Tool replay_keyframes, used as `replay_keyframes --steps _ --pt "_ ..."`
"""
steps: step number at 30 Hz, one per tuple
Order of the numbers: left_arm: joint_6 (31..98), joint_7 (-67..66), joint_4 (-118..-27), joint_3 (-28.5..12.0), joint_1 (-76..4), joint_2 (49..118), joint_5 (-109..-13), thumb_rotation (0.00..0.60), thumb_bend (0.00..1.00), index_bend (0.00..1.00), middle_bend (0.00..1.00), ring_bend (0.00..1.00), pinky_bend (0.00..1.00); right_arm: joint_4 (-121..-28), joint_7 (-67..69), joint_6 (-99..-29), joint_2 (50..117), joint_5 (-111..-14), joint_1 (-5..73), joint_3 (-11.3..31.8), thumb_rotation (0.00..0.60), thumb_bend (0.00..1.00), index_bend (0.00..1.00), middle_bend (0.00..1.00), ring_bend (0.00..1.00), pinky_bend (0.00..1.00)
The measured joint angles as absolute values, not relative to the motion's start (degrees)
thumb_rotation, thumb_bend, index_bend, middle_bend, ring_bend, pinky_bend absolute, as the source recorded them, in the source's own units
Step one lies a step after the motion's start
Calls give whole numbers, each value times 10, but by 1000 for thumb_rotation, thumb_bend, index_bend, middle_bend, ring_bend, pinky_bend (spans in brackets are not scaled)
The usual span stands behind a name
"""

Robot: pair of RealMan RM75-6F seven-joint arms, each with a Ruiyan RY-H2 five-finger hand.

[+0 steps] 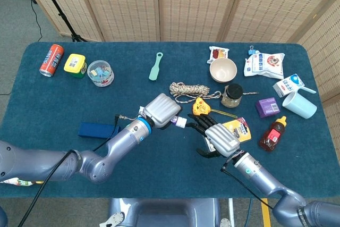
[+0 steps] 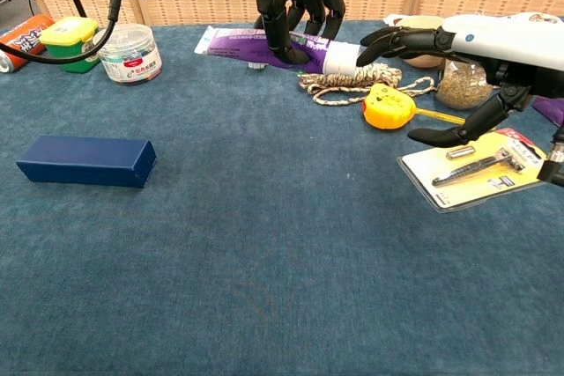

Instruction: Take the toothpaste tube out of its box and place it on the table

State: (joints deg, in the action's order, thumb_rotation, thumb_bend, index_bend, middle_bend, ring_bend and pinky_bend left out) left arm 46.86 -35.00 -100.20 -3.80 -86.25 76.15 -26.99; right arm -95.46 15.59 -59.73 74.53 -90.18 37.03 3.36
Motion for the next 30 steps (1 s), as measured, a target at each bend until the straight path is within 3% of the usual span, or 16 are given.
replay_keyframes --steps 9,19,30 --pt "474 -355 -1006 -39 -858 761 -272 600 923 618 607 642 600 -953 154 -601 746 -898 369 35 600 369 107 0 0 0" --pt "483 -352 -1014 -38 -846 755 -290 600 915 618 606 641 600 -953 168 -623 732 -893 354 36 600 369 5 0 0 0" --pt "509 -345 -1022 -39 -819 748 -321 600 898 618 607 641 600 -948 224 -647 726 -882 334 37 600 370 0 0 0 0"
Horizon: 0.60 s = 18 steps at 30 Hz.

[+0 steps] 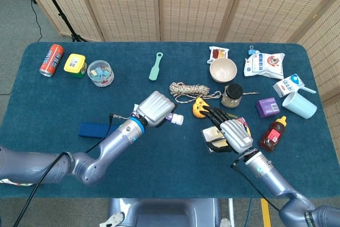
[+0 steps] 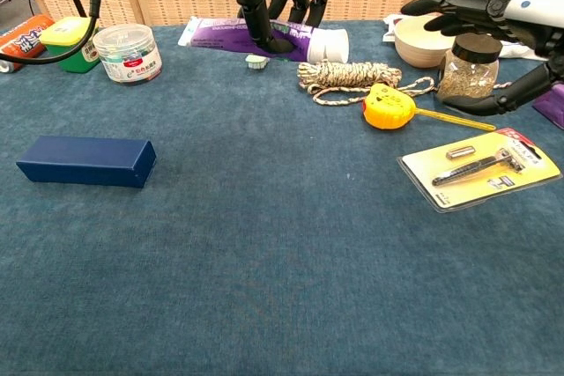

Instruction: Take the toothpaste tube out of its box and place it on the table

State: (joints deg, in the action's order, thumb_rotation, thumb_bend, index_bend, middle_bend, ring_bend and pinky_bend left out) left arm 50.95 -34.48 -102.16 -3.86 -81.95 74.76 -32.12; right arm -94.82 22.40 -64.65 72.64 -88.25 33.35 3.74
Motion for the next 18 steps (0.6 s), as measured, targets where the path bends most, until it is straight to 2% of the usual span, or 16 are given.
replay_keyframes --steps 2,5,7,10,13,18 --pt "512 -342 -1024 -40 -814 744 -324 600 897 618 607 641 600 -948 249 -647 726 -879 331 37 576 370 0 0 0 0" --pt "513 -338 -1027 -43 -806 737 -332 600 897 618 607 641 600 -944 303 -649 725 -876 326 38 458 358 0 0 0 0" --pt "513 -336 -1029 -45 -801 734 -335 600 897 618 607 641 600 -939 343 -652 726 -873 322 39 375 278 0 0 0 0" --pt "514 -333 -1031 -48 -795 730 -341 600 895 618 607 641 603 -929 396 -656 728 -870 315 41 310 135 0 0 0 0" --pt "518 -326 -1035 -53 -788 727 -349 600 892 618 607 641 605 -918 455 -665 733 -865 308 45 286 23 0 0 0 0" --pt "520 -321 -1041 -63 -779 721 -358 600 891 618 606 641 606 -895 541 -677 746 -860 297 53 280 0 0 0 0 0"
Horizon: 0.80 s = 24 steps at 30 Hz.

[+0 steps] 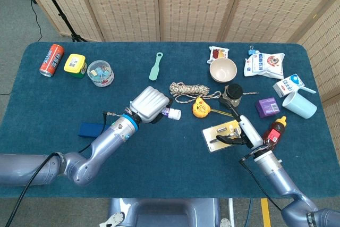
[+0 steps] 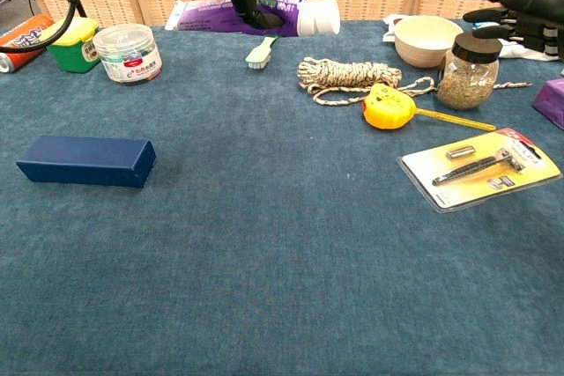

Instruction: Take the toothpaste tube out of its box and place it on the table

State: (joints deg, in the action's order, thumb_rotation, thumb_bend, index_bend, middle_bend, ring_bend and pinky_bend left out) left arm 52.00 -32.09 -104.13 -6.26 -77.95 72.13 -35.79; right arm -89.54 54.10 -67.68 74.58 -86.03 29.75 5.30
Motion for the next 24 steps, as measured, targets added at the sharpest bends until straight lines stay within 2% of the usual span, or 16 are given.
replay_keyframes --steps 12,24 --pt "529 -340 -1039 -71 -779 737 -350 600 883 618 607 647 626 -872 700 -675 765 -832 282 78 279 0 0 0 0 0" --pt "554 -367 -1027 -86 -783 773 -343 600 882 653 629 673 653 -892 787 -676 770 -817 267 102 275 0 0 0 0 0"
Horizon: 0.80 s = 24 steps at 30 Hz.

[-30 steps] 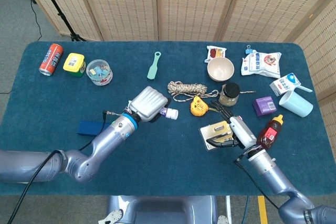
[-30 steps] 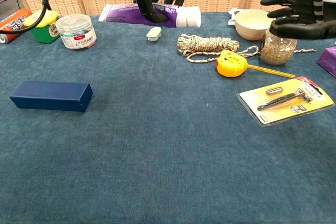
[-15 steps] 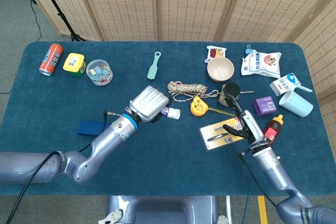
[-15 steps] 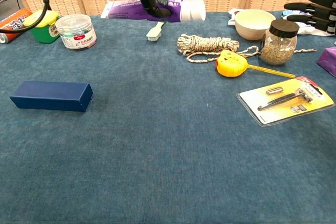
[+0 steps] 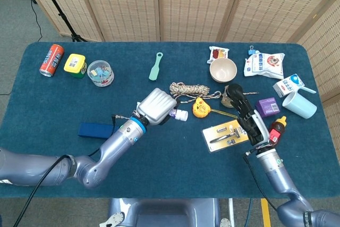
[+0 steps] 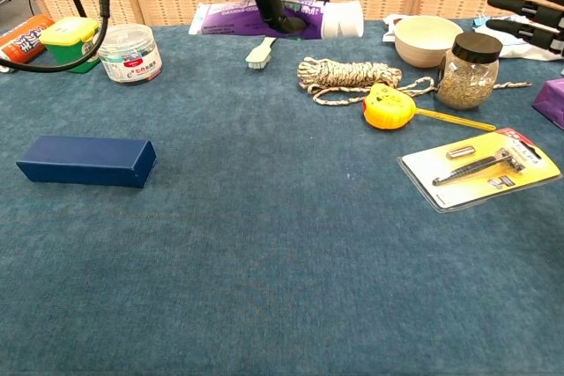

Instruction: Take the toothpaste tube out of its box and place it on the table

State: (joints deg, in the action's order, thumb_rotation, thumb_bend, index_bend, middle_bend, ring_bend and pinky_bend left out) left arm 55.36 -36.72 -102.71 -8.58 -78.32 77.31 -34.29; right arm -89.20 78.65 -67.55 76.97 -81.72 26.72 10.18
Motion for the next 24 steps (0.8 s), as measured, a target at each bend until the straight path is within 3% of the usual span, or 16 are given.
replay_keyframes --steps 24 --pt "586 -412 -1023 -115 -801 824 -296 600 848 655 630 673 657 -929 699 -667 820 -755 268 144 275 0 0 0 0 0"
